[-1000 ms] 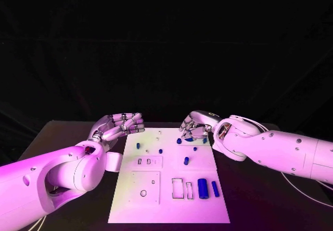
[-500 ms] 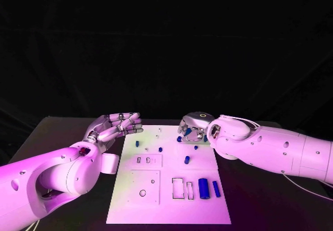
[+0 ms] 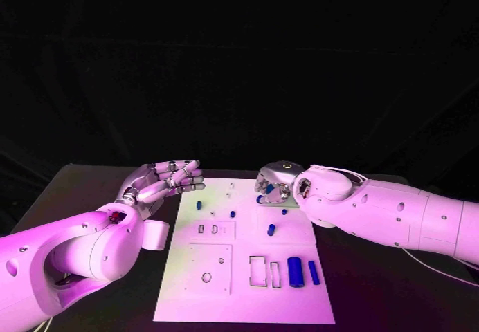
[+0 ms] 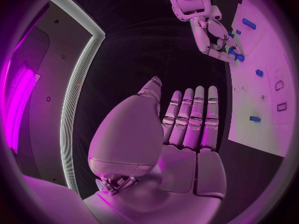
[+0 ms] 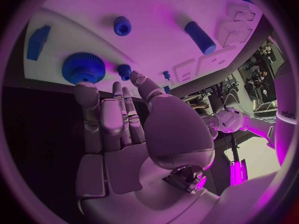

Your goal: Assemble the parts on the task board

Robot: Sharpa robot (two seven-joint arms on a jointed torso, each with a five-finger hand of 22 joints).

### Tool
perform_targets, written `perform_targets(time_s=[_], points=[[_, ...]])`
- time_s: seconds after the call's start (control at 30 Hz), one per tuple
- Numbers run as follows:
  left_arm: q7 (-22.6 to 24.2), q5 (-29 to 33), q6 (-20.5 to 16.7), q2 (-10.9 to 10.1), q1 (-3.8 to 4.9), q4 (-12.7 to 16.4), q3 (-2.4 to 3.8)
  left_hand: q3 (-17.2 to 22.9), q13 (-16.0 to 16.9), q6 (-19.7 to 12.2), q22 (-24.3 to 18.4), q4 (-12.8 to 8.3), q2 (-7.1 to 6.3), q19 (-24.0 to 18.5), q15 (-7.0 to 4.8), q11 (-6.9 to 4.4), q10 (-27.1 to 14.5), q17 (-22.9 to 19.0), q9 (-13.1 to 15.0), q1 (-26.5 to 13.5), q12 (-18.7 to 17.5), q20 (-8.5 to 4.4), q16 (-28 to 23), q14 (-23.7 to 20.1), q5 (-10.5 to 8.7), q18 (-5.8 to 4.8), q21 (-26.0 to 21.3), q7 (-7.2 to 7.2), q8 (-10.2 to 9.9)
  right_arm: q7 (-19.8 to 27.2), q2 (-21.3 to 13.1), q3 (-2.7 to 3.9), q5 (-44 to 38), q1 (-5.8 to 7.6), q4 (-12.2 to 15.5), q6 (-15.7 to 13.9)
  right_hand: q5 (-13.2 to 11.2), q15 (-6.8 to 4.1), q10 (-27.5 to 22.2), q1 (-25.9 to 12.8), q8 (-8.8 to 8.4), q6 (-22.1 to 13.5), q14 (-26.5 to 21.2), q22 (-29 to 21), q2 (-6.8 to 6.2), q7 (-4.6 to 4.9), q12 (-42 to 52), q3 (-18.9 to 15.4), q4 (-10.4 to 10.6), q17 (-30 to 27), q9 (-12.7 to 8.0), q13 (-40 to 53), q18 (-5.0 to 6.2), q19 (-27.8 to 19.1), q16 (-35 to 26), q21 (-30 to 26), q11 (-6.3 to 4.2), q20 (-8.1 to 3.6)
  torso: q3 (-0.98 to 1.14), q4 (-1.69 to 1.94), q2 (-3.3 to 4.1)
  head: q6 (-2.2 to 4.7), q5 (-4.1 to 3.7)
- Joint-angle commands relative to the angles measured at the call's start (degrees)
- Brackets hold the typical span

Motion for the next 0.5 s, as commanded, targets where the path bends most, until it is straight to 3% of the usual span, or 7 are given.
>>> perform_targets(time_s=[0.03,0.27,0.5], points=[[0.02,0.49,1.31,-0.07,0.18,0.29,0.06,-0.33,-0.07,-0.06,0.04,0.15,0.14,0.28,0.04,0.39,-0.02,-0.05,-0.05,0.59,-0.38,-0.02,-0.27,-0.31,-0.27,0.8,0.25,0.38,-0.28,-0.36,0.11,0.01,-1.32,0.01,-0.5,1.12,0.27,0.03,-0.4,0.01,-0.25,0.3,2.15,0.77,-0.35,-0.06,0.18,0.53,0.06,0.6,0.07,-0.05,-1.21,0.42,0.66,0.59,0.06,0.02,-0.04,0.19,0.17,-0.04,0.03],[-0.22,0.51,1.57,-0.17,0.28,0.25,0.06,-0.35,-0.08,-0.1,0.02,0.14,0.15,0.3,0.1,0.44,-0.09,-0.07,-0.05,0.64,-0.5,-0.02,-0.42,-0.4,-0.27,0.79,0.26,0.42,-0.35,-0.37,0.24,0.01,-1.05,0.01,-0.59,1.35,0.39,0.04,-0.11,0.0,-0.17,0.6,2.15,2.56,-0.37,-0.09,0.31,1.27,0.48,1.72,0.15,-0.04,-1.4,0.78,1.9,1.87,0.02,0.07,0.01,0.28,0.19,0.01,0.26],[-0.38,0.34,1.68,-0.19,0.31,0.12,0.06,-0.35,-0.08,-0.1,0.02,0.14,0.15,0.3,0.1,0.44,-0.09,-0.07,-0.05,0.64,-0.5,-0.02,-0.42,-0.4,-0.27,0.79,0.26,0.42,-0.35,0.12,0.32,0.0,-1.05,0.01,-0.78,2.79,0.35,0.02,0.41,0.22,-0.01,1.2,2.42,5.75,-0.53,-0.08,0.5,2.19,0.78,3.97,0.3,0.01,-1.84,1.79,4.09,4.08,-0.03,0.08,-0.08,0.35,0.23,-0.07,0.15]])
